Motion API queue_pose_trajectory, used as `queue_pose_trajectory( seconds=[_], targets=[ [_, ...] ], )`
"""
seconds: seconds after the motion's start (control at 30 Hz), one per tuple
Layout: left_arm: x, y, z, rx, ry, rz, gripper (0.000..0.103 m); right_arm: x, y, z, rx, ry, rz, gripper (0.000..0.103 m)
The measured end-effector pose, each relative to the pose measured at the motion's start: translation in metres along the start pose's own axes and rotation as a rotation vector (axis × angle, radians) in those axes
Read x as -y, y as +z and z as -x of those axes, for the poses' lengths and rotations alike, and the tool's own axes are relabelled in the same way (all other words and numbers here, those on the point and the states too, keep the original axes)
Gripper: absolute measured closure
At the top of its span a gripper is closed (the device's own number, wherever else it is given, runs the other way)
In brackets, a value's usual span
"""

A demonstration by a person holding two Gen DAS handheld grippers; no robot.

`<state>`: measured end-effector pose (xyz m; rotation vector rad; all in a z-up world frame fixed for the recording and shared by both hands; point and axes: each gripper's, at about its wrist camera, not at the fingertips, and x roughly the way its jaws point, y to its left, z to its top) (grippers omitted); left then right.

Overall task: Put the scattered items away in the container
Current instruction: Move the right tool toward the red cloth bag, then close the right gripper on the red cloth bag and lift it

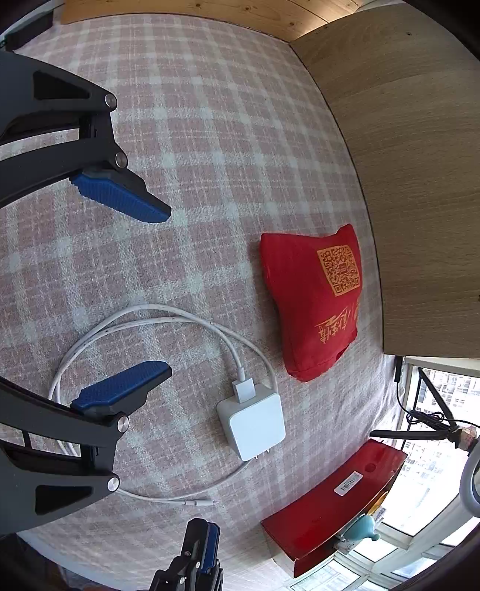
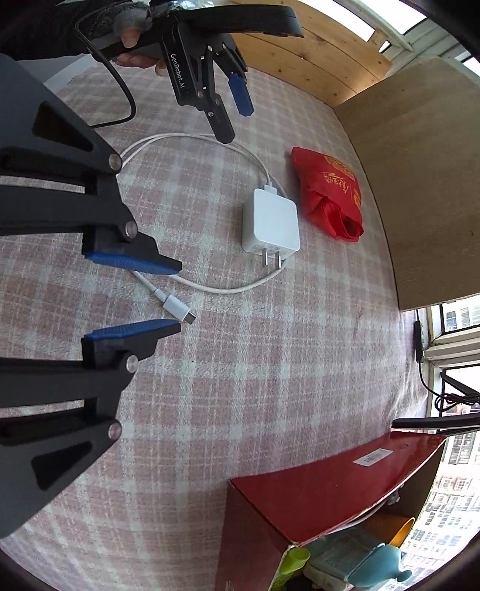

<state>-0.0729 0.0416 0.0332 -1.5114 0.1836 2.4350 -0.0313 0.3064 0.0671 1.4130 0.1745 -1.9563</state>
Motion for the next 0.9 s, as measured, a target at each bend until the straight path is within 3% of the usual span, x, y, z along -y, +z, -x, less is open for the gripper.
queue_pose_trajectory(
  seconds=[0.1,0.27,0.33,0.4,0.53,0.63,0.8,0.9],
  targets=[
    [-0.011,0.011,0.007,0.036,0.01,0.013,0.028,0.005,0.019,0.008,0.041,0.078,-0.061,0.063],
    [-0.03,0.032,0.013,0.091,0.01,0.042,0.032,-0.01,0.061,0.004,0.068,0.216,-0.12,0.06],
    [-0.034,0.041,0.007,0.097,0.012,0.049,0.032,-0.02,0.079,-0.002,0.068,0.26,-0.131,0.049],
    [-0.037,0.05,-0.002,0.097,0.015,0.049,0.033,-0.031,0.097,-0.016,0.052,0.311,-0.151,0.044],
    [-0.041,0.056,-0.018,0.083,0.004,0.057,0.041,-0.048,0.122,-0.053,-0.024,0.327,-0.156,0.042],
    [-0.044,0.057,-0.029,0.068,-0.017,0.064,0.041,-0.052,0.13,-0.08,-0.084,0.317,-0.169,0.042],
    [-0.039,0.055,-0.046,0.029,-0.052,0.044,0.041,-0.05,0.129,-0.114,-0.172,0.403,-0.24,0.042],
    [-0.036,0.053,-0.05,0.024,-0.07,0.032,0.041,-0.052,0.127,-0.119,-0.174,0.454,-0.261,0.042]
  ],
)
